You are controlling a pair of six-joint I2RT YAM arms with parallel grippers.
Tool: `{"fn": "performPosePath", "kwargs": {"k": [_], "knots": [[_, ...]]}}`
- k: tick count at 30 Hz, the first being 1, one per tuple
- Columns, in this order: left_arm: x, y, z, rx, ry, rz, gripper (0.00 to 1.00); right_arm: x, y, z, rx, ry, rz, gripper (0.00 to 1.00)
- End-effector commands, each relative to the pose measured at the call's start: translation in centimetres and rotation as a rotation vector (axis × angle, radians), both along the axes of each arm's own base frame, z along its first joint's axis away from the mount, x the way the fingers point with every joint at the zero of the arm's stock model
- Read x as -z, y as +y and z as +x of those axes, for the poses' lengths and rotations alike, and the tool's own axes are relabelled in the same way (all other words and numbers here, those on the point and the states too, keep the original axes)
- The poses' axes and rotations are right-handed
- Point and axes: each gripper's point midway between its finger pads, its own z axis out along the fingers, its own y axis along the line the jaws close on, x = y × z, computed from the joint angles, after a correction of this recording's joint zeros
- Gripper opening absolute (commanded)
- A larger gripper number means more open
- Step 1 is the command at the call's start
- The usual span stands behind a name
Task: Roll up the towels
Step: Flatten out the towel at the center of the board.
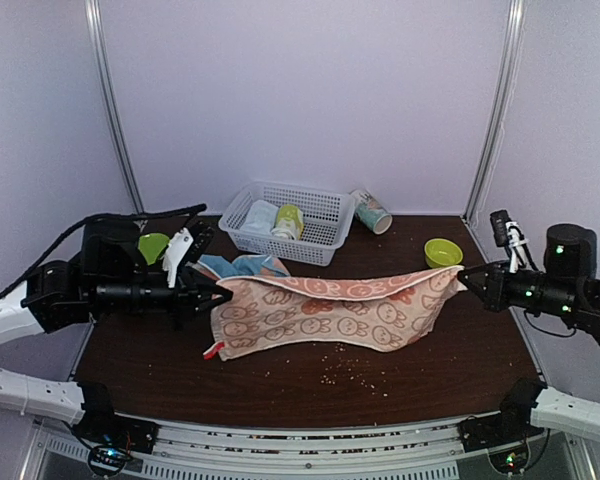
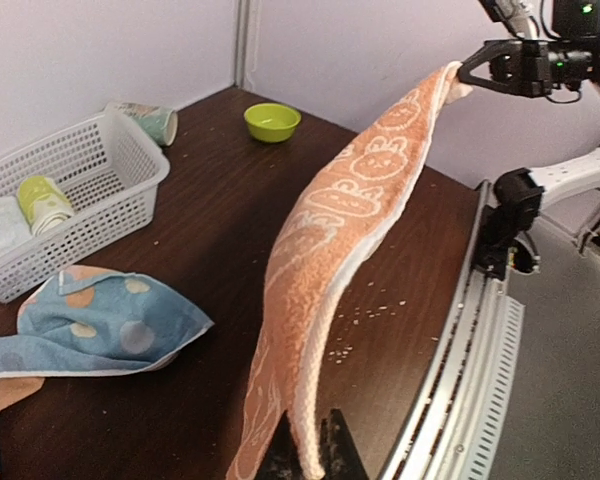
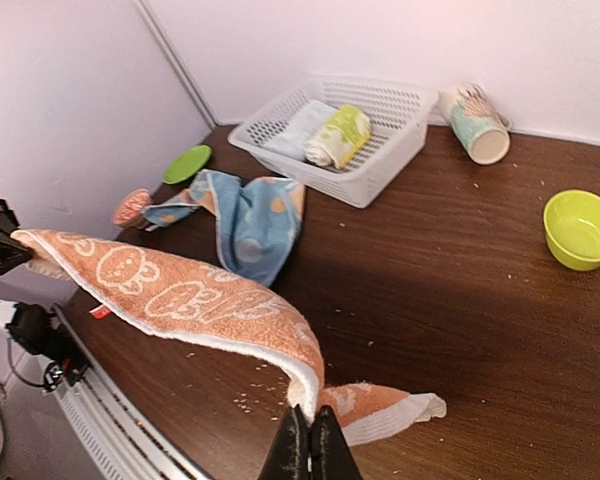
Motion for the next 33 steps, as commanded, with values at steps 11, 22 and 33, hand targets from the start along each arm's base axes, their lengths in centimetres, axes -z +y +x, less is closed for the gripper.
{"fn": "performPosePath", "kwargs": {"k": [11,22,33], "knots": [[0.8,-2.3,-1.7,0.075,0.028,-0.037,0.00,1.4,-2.5,1.0,0.186,0.097,-0.004,0.00],[7.3,-3.3,9.0,-0.175,0.068,0.051,0.00,11.7,-3.1,9.5,0.459,0.256,-0.055,0.00],[8.7,0.1,14.3,-0.410,0.014,0.147,0.00,12.2,-1.9,13.0,0.467,0.242,-0.068,0.00]]}}
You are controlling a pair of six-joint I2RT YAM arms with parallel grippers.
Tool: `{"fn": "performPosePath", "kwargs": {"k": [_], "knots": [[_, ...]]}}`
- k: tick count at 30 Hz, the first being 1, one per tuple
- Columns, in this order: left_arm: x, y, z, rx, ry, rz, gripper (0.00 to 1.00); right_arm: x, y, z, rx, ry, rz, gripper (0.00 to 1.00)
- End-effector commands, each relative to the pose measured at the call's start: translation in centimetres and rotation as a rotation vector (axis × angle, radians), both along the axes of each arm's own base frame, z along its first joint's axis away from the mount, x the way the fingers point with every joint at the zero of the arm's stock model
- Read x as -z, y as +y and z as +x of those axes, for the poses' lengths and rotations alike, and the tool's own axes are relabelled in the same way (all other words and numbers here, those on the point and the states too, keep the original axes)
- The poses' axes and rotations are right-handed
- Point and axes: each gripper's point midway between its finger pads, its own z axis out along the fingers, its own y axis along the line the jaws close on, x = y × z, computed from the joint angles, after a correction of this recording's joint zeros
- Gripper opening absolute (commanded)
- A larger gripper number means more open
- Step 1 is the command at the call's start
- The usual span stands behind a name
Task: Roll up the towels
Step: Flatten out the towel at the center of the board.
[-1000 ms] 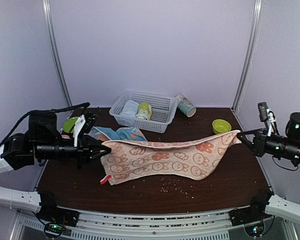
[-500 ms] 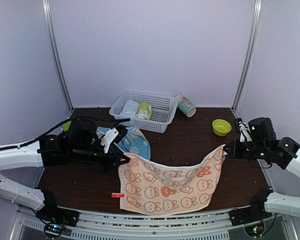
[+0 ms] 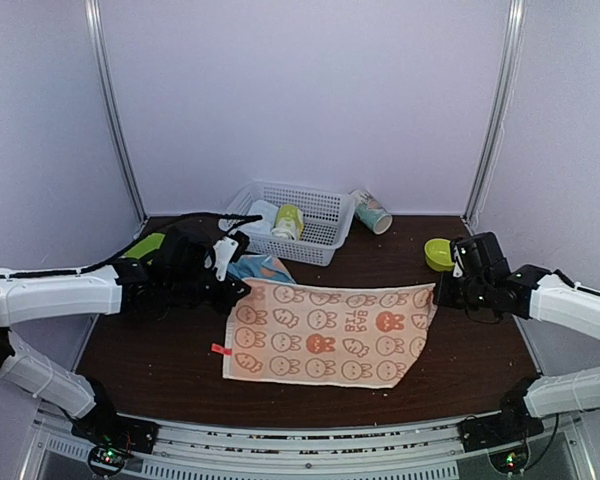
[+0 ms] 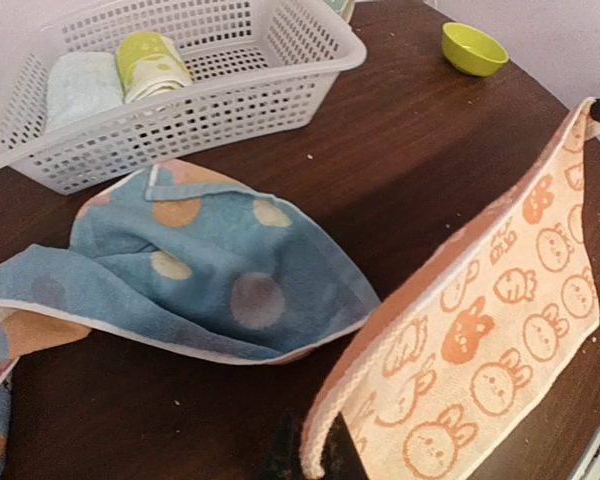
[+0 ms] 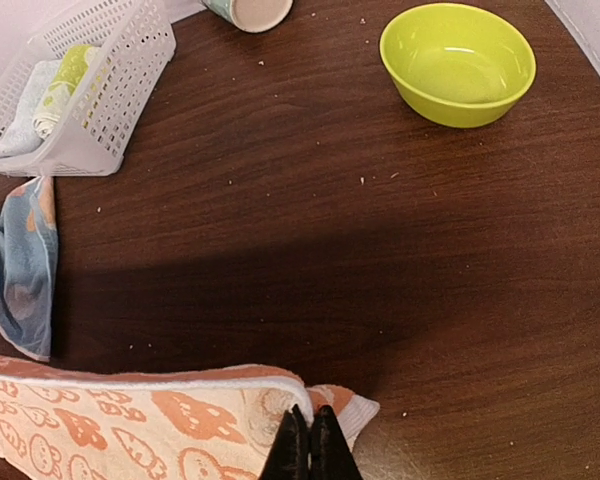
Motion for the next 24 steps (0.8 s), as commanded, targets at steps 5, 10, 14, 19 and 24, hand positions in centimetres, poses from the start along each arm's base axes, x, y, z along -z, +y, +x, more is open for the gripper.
{"fn": "performPosePath", "kwargs": {"k": [5,10,14,19,24], "knots": [[-2.7,0.8,2.1,-0.070,-0.103,-0.019,0.00,-2.9,2.4,2.7,-0.051,-0.092,0.091,0.00],[0.1,0.3,2.6,-0.076,-0.030,0.041,0.01,-1.3,3.6,3.6,-0.073,-0.013,0.099,0.00],[2.4,-0.4,3.4,-0.082,0.018,0.088,0.09,-0.6,4.3,3.8,-0.096,0.018,0.108,0.00],[4.4,-0.9,4.7,-0.104,0.046,0.152,0.23,-0.2,4.3,3.6,-0.115,0.047,0.079,0.00],[5.1,-0.8,5.8,-0.131,0.057,0.186,0.40,-0.1,4.4,3.6,-0.126,0.058,0.067,0.00]]}}
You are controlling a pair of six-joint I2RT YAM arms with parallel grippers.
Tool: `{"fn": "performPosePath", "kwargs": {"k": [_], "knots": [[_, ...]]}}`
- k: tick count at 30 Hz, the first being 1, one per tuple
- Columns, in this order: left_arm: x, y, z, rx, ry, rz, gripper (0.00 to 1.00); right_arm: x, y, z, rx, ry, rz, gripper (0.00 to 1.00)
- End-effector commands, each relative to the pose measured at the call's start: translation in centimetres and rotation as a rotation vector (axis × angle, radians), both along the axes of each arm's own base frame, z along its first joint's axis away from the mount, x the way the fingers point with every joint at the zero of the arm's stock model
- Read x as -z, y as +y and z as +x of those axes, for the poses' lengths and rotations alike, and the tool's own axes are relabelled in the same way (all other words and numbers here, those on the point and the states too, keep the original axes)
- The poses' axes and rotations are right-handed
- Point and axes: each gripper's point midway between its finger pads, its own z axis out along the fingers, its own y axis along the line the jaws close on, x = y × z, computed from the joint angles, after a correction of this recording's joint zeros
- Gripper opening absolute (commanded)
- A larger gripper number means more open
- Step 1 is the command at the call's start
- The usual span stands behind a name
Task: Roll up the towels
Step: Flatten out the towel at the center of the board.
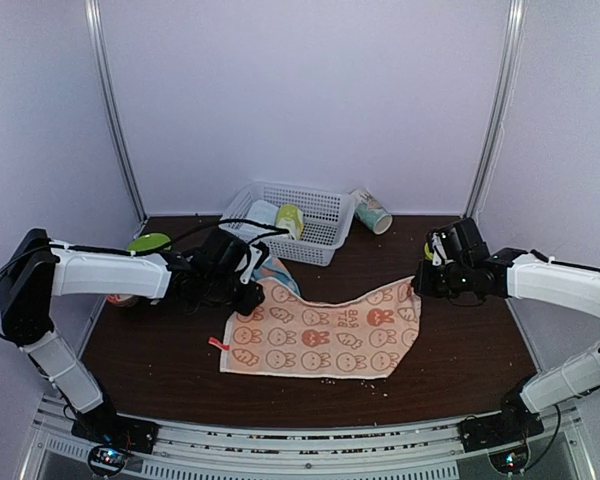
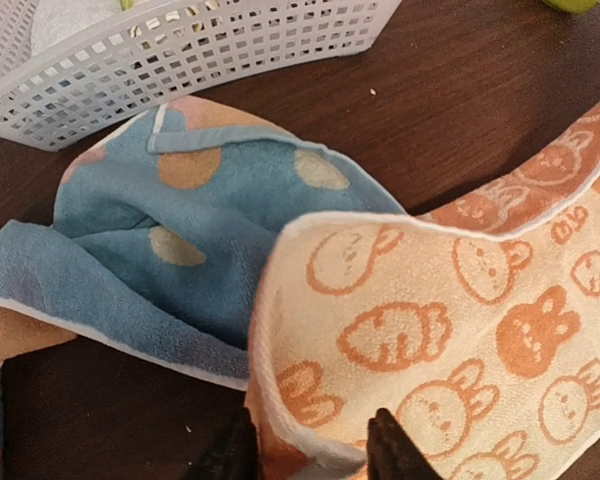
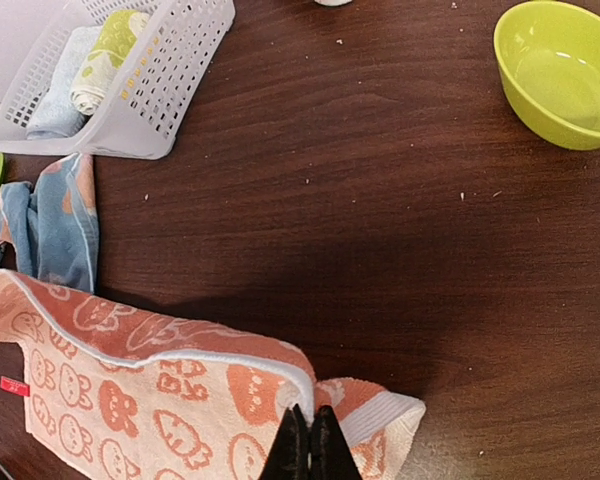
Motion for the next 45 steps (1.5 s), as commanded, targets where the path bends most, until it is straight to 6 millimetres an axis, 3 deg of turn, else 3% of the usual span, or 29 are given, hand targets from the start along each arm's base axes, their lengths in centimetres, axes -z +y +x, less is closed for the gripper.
{"fn": "performPosePath", "kwargs": {"k": [1,6,15,21,30,35,45], "knots": [[-0.9,0.1,1.9,-0.046,-0.030,0.008,0.43,-0.5,0.1,0.3,-0.016,0.005,-0.007,0.00],[-0.3,1.5,2.8,-0.106,-0.025,0.055,0.55,-0.2,0.2,0.2,-0.023,0.017,-0.013,0.00],[1.0,3.2,4.3,-0.181,0.023,0.094,0.54,0.0,0.5,0.1,-0.038,0.021,-0.002,0.00],[1.5,5.4,5.4,-0.268,0.122,-0.035,0.55,0.3,0.6,0.0,-0.042,0.026,0.001,0.00],[2.4,5.0,7.2,-0.271,0.223,-0.202,0.56,0.6,1.1,0.0,-0.059,0.032,0.023,0.00],[2.0,4.4,8.5,-0.250,0.225,-0.210,0.56,0.7,1.3,0.2,-0.066,0.035,0.027,0.00],[4.3,5.2,9.9,-0.277,0.271,-0.186,0.54,0.7,1.6,0.2,-0.078,0.039,0.034,0.00]]}}
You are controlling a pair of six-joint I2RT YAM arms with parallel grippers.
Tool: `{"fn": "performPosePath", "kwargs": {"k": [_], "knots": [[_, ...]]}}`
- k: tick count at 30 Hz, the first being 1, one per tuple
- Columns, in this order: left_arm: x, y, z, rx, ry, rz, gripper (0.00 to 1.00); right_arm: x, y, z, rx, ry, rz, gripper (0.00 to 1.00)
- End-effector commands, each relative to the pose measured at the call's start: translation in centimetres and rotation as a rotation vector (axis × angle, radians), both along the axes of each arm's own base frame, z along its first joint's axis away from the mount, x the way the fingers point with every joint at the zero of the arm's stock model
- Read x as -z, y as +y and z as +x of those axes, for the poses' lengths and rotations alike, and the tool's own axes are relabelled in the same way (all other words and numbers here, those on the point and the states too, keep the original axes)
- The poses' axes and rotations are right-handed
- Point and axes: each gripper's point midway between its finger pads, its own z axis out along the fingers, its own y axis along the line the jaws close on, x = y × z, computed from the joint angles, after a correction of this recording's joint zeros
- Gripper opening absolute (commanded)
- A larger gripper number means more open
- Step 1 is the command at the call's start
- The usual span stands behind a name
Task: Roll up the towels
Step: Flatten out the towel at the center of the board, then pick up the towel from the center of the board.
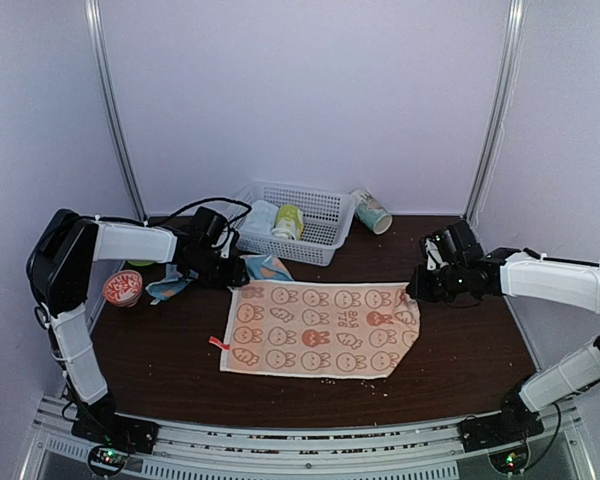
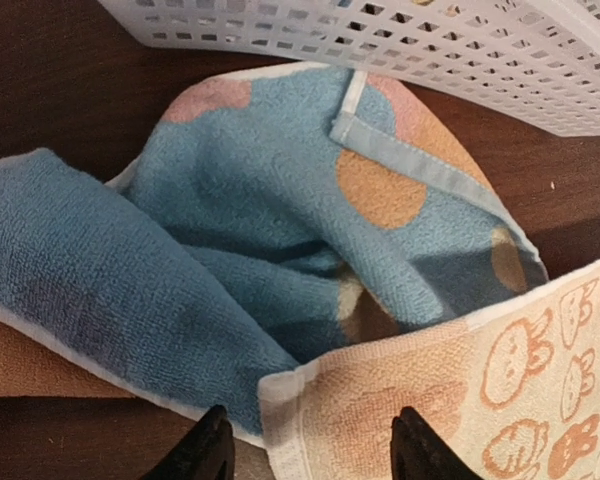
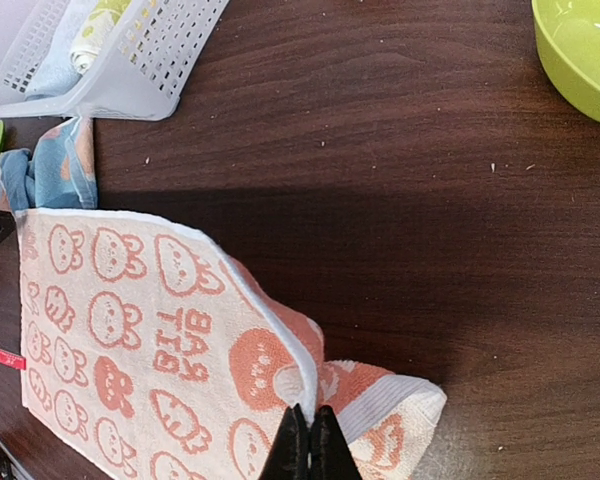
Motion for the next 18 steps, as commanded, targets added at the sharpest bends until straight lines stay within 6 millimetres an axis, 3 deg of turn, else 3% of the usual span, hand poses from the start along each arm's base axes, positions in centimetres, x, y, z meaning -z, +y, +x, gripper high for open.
{"fn": "performPosePath", "kwargs": {"k": [1,9,18], "knots": [[0.41,-0.18,1.21,0.004,0.001,-0.017,0.54,-0.92,0.39,0.81,-0.010,-0.030,0.019,0.00],[1.30,-0.73,1.75,0.022,0.023,-0.036,0.51,-1.22,0.50,0.89,-0.014,-0.031,0.022,0.00],[1.10,-0.92,1.43,0.040,0.019,-0.050,0.26,-1.25,0.49,0.86,-0.013,-0.031,0.022,0.00]]}}
